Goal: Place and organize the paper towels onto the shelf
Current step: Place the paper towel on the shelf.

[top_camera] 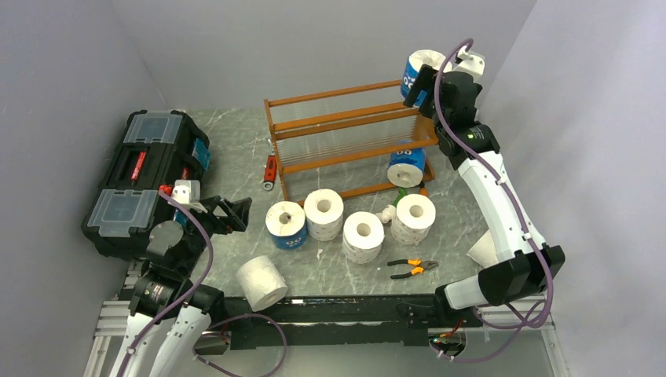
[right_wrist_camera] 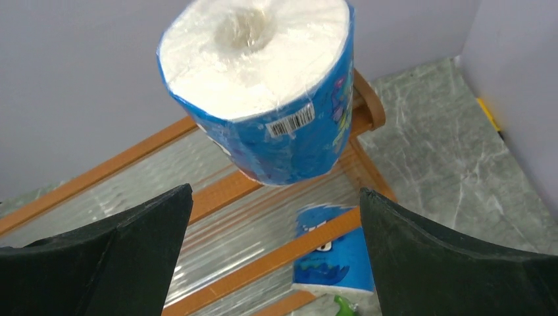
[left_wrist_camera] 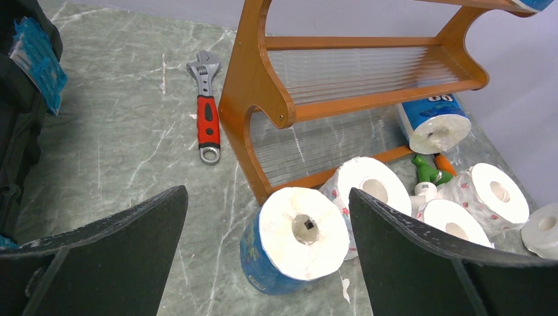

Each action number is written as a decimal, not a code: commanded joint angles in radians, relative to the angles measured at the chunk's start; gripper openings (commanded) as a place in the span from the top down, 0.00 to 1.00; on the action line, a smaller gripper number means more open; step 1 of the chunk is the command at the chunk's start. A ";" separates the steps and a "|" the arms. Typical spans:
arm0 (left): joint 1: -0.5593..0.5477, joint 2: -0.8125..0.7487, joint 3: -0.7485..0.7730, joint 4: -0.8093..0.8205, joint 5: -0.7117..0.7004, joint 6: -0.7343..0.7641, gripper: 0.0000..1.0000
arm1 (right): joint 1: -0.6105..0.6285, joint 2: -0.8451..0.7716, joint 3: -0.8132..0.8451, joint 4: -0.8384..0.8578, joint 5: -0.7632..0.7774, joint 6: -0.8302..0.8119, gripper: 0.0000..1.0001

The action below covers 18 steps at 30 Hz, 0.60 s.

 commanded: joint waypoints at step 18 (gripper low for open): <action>0.001 -0.008 0.013 0.004 0.014 0.009 0.01 | -0.030 0.039 -0.051 0.253 0.026 -0.166 0.11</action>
